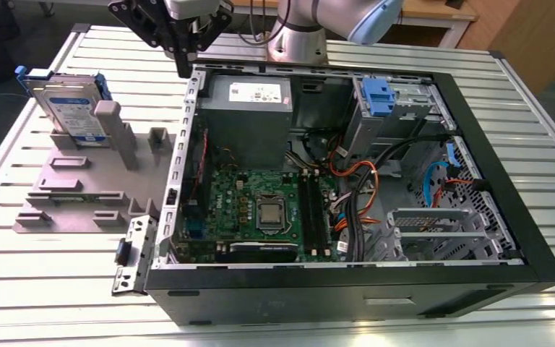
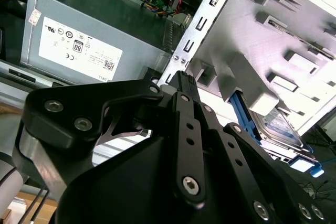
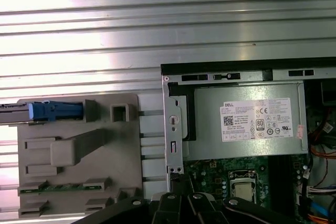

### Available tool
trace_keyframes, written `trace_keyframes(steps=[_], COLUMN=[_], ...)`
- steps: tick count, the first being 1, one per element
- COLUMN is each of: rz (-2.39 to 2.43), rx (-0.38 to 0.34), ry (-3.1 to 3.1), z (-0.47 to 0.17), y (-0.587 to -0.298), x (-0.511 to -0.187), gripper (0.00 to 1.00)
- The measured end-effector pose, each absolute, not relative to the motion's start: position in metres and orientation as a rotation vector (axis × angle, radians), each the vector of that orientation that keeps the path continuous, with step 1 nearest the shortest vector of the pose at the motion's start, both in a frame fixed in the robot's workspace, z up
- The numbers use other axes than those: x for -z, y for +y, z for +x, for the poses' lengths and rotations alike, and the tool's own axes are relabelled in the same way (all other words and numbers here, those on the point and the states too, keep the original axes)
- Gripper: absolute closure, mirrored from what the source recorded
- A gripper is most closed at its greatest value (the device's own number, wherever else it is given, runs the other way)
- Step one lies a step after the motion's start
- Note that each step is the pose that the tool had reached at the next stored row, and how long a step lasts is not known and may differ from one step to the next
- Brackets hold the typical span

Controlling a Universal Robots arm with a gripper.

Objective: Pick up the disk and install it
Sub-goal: 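Reach for the disk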

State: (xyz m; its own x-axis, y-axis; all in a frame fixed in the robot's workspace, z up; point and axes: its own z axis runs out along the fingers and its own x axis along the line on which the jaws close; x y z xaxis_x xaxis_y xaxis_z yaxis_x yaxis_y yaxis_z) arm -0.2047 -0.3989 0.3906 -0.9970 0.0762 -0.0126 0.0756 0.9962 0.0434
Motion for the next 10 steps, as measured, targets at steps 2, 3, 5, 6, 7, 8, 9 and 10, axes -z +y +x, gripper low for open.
trace_keyframes(steps=[2,3,5,6,7,8,9,10], rz=[0.119,0.119,0.119,0.119,0.119,0.119,0.119,0.119], rx=[-0.067,-0.067,-0.067,-0.067,-0.067,-0.067,-0.067,-0.067], ry=[3.124,3.124,3.124,3.124,3.124,3.124,3.124,3.124], z=[-0.2047,-0.2047,-0.2048,-0.2048,-0.2048,-0.2050,-0.2054,-0.2060], y=[-0.3989,-0.3989,-0.3989,-0.3989,-0.3989,-0.3989,-0.3990,-0.3990], x=[-0.3906,-0.3906,-0.3906,-0.3906,-0.3906,-0.3906,-0.3906,-0.3906], gripper=[0.89,0.89,0.89,0.89,0.89,0.89,0.89,0.89])
